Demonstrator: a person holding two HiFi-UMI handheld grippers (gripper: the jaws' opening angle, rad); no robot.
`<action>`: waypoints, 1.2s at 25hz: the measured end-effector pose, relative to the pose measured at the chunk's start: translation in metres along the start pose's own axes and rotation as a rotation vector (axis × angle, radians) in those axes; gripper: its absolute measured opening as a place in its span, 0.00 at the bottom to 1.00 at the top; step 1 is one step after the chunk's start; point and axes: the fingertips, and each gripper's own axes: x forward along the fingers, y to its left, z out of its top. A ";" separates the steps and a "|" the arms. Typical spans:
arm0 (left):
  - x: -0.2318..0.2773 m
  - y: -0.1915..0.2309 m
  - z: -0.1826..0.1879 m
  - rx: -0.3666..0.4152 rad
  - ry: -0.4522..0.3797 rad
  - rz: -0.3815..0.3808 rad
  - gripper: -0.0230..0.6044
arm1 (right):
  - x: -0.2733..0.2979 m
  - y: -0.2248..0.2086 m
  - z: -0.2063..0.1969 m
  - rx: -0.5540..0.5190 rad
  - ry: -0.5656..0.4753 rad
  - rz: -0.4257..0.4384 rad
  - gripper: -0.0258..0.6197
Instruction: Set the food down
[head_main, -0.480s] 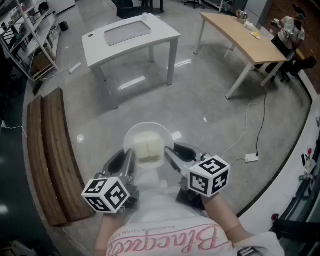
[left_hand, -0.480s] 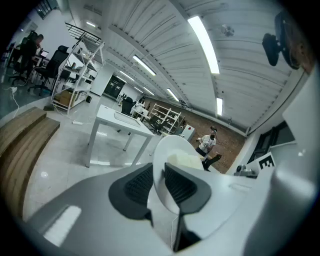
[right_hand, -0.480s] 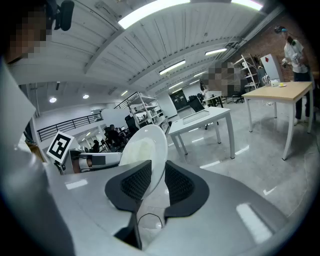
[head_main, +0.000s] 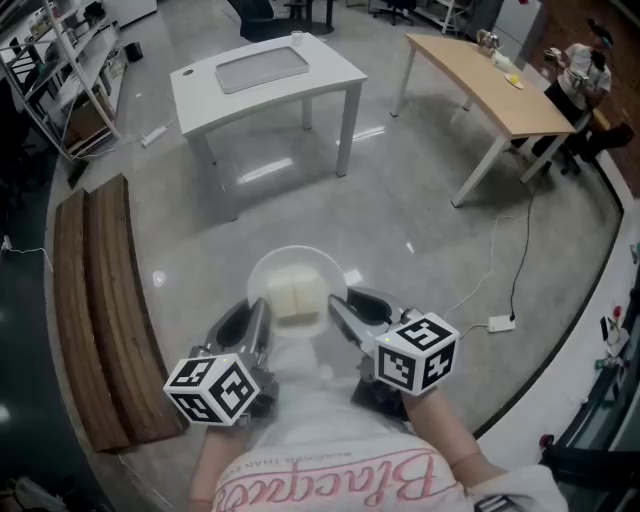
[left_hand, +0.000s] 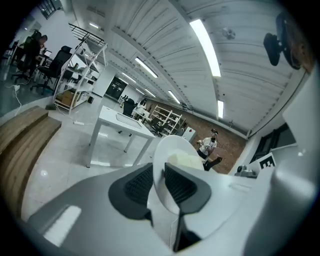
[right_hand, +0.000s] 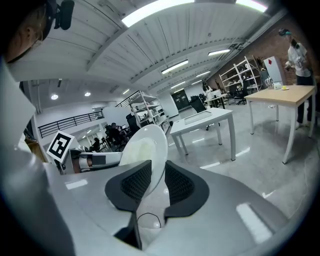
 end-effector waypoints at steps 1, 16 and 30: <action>0.001 0.001 0.001 -0.003 0.000 -0.001 0.15 | 0.002 0.000 0.001 0.004 -0.001 0.000 0.18; 0.043 0.032 0.040 -0.038 -0.021 -0.001 0.15 | 0.057 -0.024 0.035 -0.010 0.032 -0.017 0.18; 0.107 0.076 0.096 -0.102 -0.032 -0.018 0.14 | 0.127 -0.053 0.087 0.008 0.083 -0.032 0.18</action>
